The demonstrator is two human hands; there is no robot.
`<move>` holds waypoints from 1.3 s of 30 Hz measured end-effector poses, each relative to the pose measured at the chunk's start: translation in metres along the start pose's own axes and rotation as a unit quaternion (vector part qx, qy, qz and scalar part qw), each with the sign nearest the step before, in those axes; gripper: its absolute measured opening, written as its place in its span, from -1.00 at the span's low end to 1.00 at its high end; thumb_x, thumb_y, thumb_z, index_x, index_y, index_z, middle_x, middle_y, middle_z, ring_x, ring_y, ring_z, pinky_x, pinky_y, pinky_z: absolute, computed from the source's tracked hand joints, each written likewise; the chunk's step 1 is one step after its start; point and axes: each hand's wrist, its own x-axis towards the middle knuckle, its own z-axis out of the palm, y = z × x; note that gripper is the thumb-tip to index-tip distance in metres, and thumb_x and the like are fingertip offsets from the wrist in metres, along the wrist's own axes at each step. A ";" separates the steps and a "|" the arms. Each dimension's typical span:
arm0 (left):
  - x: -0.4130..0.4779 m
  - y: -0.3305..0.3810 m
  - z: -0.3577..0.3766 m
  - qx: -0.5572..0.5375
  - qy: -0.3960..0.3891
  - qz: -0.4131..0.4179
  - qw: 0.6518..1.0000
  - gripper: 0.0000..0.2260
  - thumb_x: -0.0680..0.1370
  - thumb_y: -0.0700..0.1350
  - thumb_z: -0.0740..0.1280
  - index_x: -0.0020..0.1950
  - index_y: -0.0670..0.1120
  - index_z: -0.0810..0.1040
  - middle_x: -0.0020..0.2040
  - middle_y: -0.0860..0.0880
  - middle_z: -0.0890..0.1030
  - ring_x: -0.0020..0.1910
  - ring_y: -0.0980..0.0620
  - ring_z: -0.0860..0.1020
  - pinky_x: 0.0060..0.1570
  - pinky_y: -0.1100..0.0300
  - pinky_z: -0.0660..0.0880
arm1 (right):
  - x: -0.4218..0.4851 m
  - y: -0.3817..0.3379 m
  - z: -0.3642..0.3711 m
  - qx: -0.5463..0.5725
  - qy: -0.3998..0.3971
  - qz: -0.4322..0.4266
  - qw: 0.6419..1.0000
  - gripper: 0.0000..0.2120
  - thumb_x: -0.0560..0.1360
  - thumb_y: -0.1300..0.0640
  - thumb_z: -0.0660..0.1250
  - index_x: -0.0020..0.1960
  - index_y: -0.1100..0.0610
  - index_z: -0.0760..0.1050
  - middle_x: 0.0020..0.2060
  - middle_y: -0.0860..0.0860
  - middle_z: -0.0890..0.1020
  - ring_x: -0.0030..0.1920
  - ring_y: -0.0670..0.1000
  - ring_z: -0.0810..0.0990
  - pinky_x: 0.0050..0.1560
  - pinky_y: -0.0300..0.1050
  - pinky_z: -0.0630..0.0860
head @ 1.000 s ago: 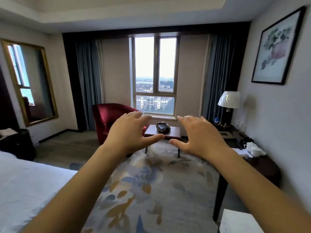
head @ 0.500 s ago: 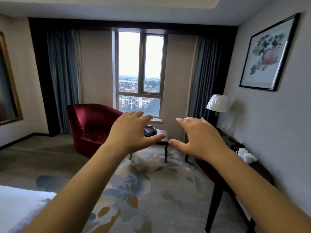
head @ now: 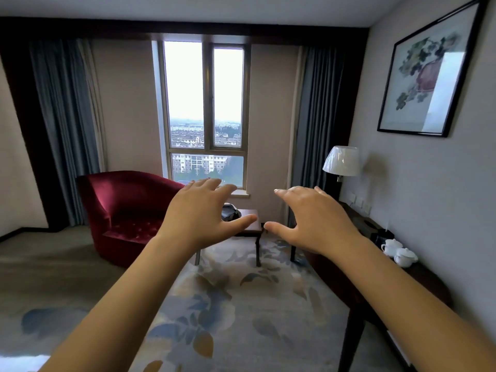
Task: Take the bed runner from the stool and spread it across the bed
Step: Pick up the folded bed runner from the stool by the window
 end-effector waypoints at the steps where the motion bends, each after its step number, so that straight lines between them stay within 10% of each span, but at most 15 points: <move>1: 0.011 -0.002 0.009 0.001 0.005 -0.002 1.000 -0.18 0.31 0.52 -0.12 0.35 0.08 0.43 0.29 0.01 0.50 0.27 -0.02 0.44 0.21 0.05 0.40 | 0.012 0.008 0.006 0.000 0.001 -0.002 1.000 -0.24 0.42 -0.41 0.14 0.49 -0.01 0.21 0.36 -0.04 0.43 0.37 -0.02 0.37 0.46 0.07 0.14; 39: 0.405 -0.209 0.297 0.019 -0.001 -0.014 1.000 -0.20 0.31 0.50 -0.11 0.34 0.11 0.43 0.22 0.06 0.54 0.24 0.02 0.45 0.21 0.10 0.35 | 0.460 0.153 0.235 -0.029 -0.003 -0.006 1.000 -0.26 0.41 -0.44 0.12 0.40 0.02 0.33 0.28 -0.01 0.50 0.30 0.00 0.44 0.44 0.11 0.19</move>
